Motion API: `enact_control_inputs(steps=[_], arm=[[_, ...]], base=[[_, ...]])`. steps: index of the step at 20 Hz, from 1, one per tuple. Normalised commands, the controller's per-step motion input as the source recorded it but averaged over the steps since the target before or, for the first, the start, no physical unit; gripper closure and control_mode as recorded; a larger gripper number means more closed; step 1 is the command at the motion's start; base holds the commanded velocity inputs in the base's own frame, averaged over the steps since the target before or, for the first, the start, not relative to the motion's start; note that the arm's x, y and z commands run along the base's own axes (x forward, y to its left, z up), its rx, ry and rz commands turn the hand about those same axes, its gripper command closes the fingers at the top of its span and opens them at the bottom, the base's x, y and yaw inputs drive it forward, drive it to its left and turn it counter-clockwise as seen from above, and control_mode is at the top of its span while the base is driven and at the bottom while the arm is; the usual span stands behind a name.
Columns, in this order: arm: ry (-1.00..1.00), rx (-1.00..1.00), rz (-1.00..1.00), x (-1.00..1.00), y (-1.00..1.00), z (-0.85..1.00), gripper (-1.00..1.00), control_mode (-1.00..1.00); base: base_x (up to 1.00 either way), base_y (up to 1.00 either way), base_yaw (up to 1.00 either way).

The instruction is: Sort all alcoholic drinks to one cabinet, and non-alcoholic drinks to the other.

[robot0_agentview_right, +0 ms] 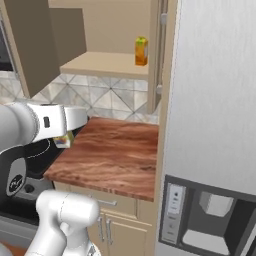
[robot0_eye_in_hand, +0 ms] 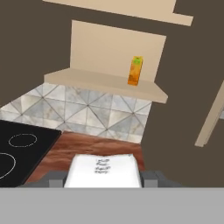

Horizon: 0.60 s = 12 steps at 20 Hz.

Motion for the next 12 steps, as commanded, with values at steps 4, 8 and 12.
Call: enact_control_inputs(steps=[4,8,12], arm=[[0.0,0.0,0.0,0.0,0.0,0.0,1.0,1.0],[0.0,0.0,0.0,0.0,0.0,0.0,1.0,1.0],[0.0,0.0,0.0,0.0,0.0,0.0,1.0,1.0]], base=[[0.31,-0.09,0.0],[0.33,-0.06,0.0],[0.34,-0.03,0.0]])
